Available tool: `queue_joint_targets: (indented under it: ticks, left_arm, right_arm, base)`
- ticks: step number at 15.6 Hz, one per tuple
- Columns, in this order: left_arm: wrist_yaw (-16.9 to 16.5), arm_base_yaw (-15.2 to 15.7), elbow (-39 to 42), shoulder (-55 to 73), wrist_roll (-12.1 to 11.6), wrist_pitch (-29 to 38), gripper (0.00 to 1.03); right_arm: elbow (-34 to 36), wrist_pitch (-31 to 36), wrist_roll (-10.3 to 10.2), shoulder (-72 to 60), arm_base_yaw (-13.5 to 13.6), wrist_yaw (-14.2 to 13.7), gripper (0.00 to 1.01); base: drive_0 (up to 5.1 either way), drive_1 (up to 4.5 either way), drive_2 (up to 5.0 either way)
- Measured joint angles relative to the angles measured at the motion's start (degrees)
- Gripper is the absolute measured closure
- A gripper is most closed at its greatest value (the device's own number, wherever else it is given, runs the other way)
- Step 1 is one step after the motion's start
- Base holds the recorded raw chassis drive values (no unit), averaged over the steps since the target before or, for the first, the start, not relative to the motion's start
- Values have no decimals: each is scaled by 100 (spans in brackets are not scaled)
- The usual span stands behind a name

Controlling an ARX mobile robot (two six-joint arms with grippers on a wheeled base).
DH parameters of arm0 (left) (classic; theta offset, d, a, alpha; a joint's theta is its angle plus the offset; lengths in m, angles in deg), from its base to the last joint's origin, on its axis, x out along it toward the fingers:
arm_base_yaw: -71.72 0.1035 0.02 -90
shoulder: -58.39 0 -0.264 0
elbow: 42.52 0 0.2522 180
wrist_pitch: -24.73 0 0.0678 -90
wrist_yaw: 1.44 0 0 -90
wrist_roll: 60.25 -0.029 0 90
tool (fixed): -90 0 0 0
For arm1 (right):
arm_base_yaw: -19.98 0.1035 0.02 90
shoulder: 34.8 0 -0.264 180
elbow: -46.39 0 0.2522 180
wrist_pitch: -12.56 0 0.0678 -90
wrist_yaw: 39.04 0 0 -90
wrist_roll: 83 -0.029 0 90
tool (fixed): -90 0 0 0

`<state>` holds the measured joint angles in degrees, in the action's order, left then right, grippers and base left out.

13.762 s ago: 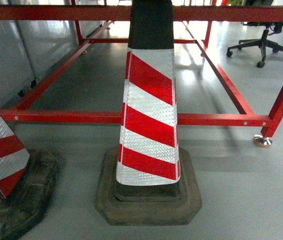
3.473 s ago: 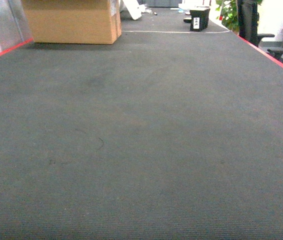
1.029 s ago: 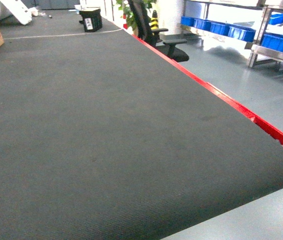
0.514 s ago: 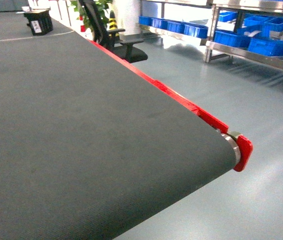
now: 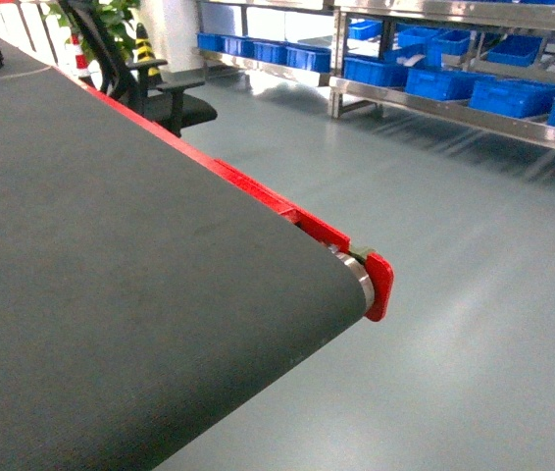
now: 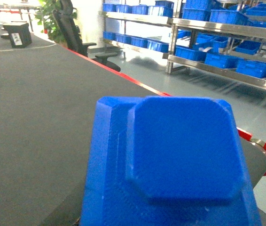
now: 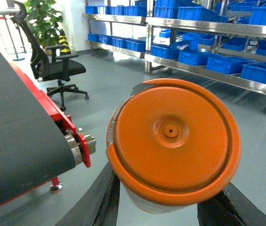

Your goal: Sort blue parts and orange caps into right shelf containers

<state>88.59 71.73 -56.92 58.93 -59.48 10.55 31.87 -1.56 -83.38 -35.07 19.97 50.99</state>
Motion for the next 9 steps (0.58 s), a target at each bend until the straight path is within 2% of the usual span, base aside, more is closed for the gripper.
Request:
queue_joint_targets:
  ticks: [9]
  left_arm:
    - [2, 0, 0, 0, 0, 0, 61]
  right_arm:
    - [0, 0, 0, 0, 0, 0, 61]
  base:
    - [-167, -167, -167]
